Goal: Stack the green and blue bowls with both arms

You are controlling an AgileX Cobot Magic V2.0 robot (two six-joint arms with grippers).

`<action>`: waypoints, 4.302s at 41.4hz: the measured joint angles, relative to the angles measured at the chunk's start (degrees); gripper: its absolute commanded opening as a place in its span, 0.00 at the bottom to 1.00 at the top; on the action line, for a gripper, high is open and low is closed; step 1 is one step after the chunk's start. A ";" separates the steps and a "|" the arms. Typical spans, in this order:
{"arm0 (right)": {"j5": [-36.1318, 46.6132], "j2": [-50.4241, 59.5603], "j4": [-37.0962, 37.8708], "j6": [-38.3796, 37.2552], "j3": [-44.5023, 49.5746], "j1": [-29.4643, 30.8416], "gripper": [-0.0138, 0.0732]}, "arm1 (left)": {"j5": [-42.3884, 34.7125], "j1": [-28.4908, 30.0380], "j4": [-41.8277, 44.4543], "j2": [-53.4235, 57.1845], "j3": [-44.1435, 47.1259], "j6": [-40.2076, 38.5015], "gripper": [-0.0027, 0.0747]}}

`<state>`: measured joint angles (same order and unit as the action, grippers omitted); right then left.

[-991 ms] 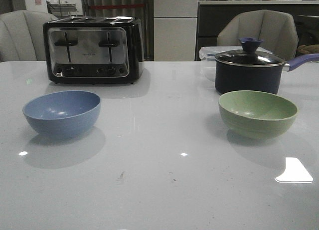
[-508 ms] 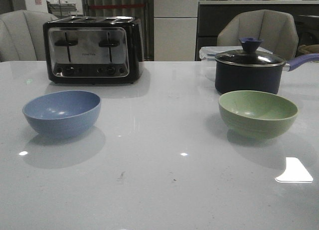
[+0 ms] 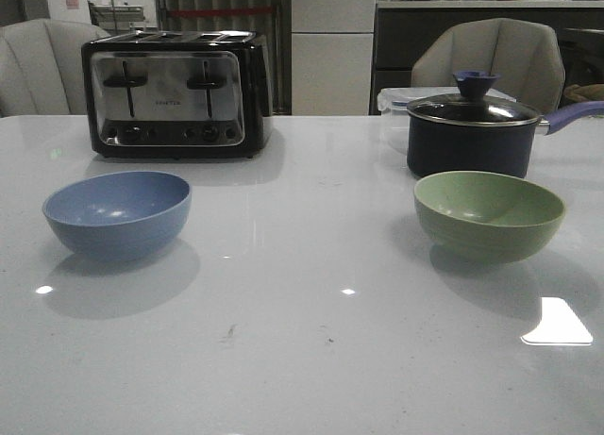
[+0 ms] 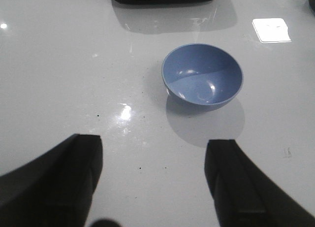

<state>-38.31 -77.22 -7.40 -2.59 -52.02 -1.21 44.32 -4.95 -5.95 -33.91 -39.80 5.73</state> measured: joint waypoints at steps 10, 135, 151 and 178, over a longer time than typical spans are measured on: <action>0.12 -14.40 -1.31 0.00 -9.66 0.00 0.69 | 0.00 0.00 0.00 0.00 0.00 0.00 0.69; 0.23 29.28 -5.91 17.57 10.61 -25.94 0.60 | -1.85 -3.74 0.21 -8.90 0.00 0.00 0.69; -3.56 33.17 -5.82 17.57 11.94 -25.94 0.60 | -8.24 -6.90 0.21 -32.30 -7.16 0.00 0.69; -3.56 33.17 -5.70 17.57 11.94 -25.94 0.60 | -13.55 -5.64 0.21 -69.53 -28.35 0.00 0.76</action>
<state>-41.87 -44.05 -13.10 14.98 -40.07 -27.14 30.77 -10.59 -5.74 -103.45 -68.15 5.73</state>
